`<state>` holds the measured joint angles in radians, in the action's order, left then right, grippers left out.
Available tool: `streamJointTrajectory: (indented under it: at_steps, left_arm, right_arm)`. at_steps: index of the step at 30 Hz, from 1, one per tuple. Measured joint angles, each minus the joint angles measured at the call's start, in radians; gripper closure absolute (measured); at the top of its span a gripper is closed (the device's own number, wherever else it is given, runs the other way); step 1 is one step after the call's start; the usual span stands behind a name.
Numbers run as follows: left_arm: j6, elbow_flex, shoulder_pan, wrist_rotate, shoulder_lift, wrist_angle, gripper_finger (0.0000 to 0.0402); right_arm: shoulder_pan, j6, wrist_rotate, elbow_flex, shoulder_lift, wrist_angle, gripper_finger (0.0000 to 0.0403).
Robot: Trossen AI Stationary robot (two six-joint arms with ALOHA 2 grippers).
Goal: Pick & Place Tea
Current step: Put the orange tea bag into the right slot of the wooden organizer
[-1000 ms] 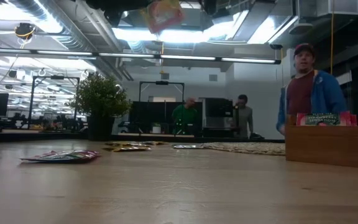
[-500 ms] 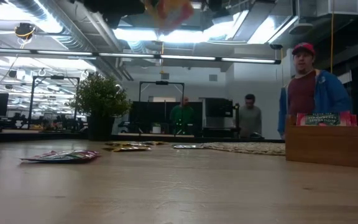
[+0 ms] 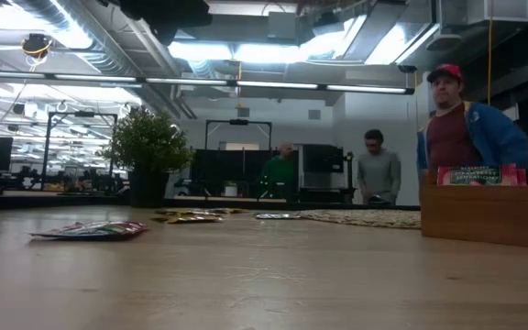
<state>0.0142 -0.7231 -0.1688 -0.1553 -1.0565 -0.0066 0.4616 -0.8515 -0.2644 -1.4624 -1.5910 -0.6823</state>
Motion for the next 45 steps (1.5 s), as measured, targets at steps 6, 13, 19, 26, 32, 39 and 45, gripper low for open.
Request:
streamJointTrajectory:
  at_steps: [6,13,19,26,32,39,45]
  left_arm:
    - [0.000,0.000,0.000,0.001,0.000,-0.024,0.0319]
    - [-0.001,0.000,0.000,0.000,0.000,-0.043,0.0318]
    - [-0.002,0.000,0.000,0.000,0.000,-0.046,0.0318]
    - [-0.002,0.000,0.000,0.000,0.000,-0.046,0.0316]
    - [-0.002,0.000,0.000,0.000,0.000,-0.043,0.0317]
    - [-0.002,0.000,0.000,0.000,0.000,-0.019,0.0319]
    - [-0.002,0.001,0.000,0.000,0.000,0.005,0.0316]
  right_arm:
    - [0.106,-0.307,-0.064,0.000,0.003,-0.195,0.0400]
    - [0.239,-0.631,-0.146,0.000,0.004,-0.395,0.0400]
    - [0.367,-0.951,-0.232,0.000,0.004,-0.572,0.0400]
    - [0.488,-1.252,-0.232,0.028,0.004,-0.731,0.0400]
    - [0.567,-1.390,-0.201,0.077,0.003,-0.784,0.0400]
    - [0.629,-1.479,-0.144,0.161,0.003,-0.802,0.0400]
    - [0.630,-1.482,-0.149,0.251,0.003,-0.803,0.0400]
